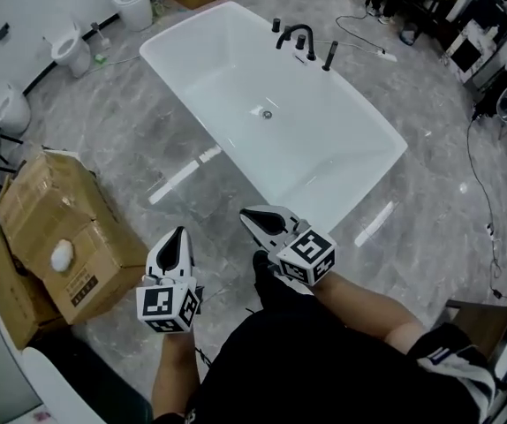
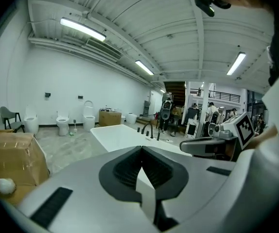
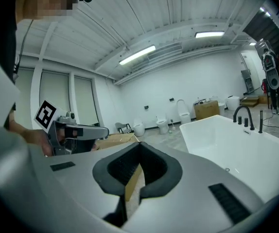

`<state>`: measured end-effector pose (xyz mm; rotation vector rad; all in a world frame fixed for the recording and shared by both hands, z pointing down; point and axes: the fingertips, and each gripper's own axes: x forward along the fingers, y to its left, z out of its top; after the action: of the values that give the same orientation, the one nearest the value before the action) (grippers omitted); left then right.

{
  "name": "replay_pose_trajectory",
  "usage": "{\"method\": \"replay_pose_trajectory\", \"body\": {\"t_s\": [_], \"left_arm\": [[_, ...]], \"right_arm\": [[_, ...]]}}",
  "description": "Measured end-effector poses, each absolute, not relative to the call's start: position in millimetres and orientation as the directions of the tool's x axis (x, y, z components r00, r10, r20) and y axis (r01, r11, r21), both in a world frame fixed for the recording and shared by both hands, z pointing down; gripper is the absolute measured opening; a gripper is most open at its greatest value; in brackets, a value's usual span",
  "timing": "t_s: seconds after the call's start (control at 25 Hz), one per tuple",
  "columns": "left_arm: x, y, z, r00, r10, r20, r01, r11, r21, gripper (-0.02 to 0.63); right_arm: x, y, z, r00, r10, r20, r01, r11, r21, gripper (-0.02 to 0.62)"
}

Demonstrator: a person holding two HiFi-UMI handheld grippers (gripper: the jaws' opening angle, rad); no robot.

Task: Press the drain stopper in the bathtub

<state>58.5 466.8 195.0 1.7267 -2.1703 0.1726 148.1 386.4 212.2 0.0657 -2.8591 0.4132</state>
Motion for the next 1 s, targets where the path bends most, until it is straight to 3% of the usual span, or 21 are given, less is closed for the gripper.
{"method": "replay_pose_trajectory", "body": {"t_s": [0.56, 1.0], "left_arm": [[-34.3, 336.4, 199.3, -0.158, -0.921, 0.357, -0.962, 0.225, 0.155, 0.009], [-169.0, 273.7, 198.2, -0.071, -0.94, 0.334, -0.982, 0.125, 0.141, 0.009]], "right_arm": [[60.7, 274.7, 213.6, -0.959, 0.013, 0.283, -0.07, 0.957, -0.282, 0.014], [-57.8, 201.7, 204.8, -0.939, -0.137, 0.315, -0.215, 0.949, -0.231, 0.014]]}}
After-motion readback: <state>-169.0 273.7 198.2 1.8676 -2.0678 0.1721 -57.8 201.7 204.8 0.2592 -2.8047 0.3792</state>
